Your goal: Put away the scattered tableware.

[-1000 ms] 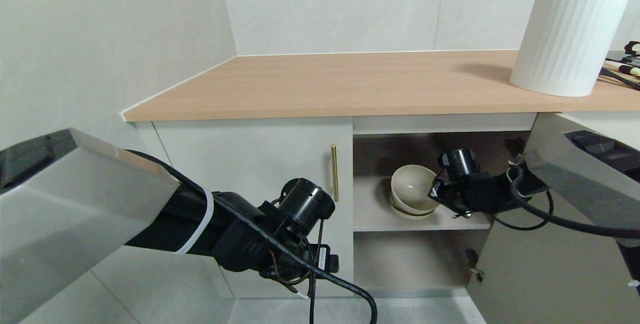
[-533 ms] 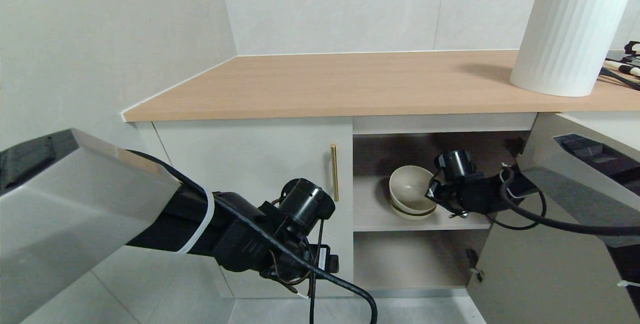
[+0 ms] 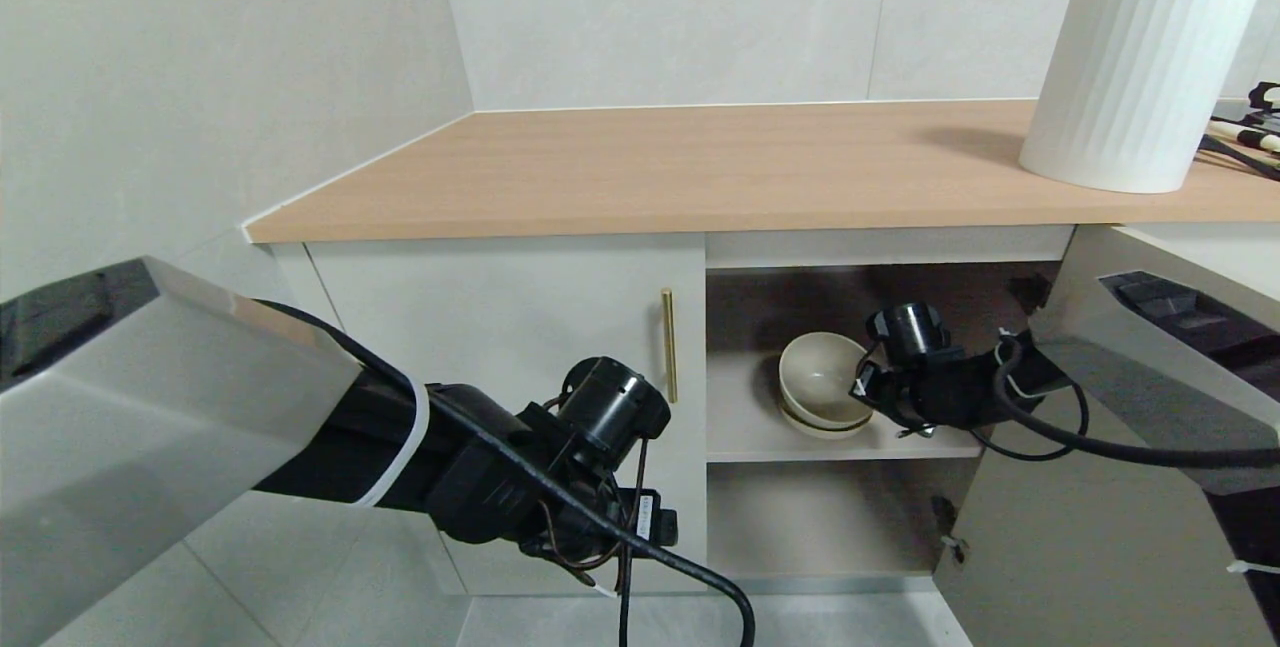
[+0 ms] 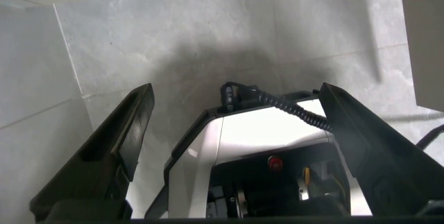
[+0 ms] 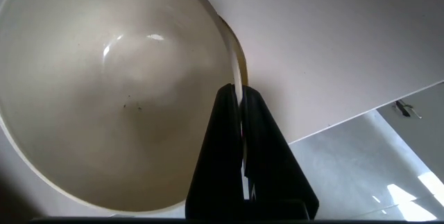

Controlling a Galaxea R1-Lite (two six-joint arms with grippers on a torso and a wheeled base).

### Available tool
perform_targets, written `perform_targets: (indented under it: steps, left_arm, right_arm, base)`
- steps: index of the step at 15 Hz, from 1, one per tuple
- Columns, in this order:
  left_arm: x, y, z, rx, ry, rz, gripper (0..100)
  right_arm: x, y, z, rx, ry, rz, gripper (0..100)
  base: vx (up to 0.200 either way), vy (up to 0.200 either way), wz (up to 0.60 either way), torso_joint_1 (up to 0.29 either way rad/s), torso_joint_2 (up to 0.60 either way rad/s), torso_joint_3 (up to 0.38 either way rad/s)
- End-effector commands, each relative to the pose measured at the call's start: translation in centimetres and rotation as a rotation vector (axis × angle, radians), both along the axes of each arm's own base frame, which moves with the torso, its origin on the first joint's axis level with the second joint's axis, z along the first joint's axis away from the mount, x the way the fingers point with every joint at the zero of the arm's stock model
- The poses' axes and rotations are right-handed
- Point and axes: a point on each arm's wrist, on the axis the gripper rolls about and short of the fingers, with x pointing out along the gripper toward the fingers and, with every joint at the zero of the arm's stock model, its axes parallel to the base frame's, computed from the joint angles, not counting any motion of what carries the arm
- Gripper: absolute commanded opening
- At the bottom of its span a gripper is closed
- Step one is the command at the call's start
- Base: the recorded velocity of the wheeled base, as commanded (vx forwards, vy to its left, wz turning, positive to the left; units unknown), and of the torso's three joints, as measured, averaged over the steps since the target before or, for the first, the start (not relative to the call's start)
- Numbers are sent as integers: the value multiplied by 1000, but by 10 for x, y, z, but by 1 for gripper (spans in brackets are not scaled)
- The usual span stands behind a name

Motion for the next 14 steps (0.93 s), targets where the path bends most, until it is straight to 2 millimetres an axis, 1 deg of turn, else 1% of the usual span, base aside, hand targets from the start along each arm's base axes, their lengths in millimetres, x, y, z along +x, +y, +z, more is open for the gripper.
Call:
perform_targets:
  steps: [1,5,9,11,13,14]
  left_arm:
    - [0,0,-1,1,1,1,100]
    - [0,0,-1,2,2,1,100]
    - [0,1,2,-1,-5,2,100]
    - [-2,8,22,-23,-60,25,100]
    - [-5,24,48,-62,-115,57,100]
    - [-8,35,63,-80,-143,76,100]
  right_arm:
    - [-1,2,-1,-1,3,4,100]
    - [-2,2,-1,-2,6,6,100]
    - [-7,2,5,-2,8,10,100]
    - [-22,-2,23,5,7,20,100]
    - [-46,-6,48,40,10,68,100]
    - [-62,-6,64,55,23,121,100]
  base:
    - [0,0,0,0,0,0]
    - [0,0,0,0,0,0]
    - [0,0,0,0,0,0]
    - [0,0,0,0,0,0]
    - [0,0,0,0,0,0]
    - [0,0,0,0,0,0]
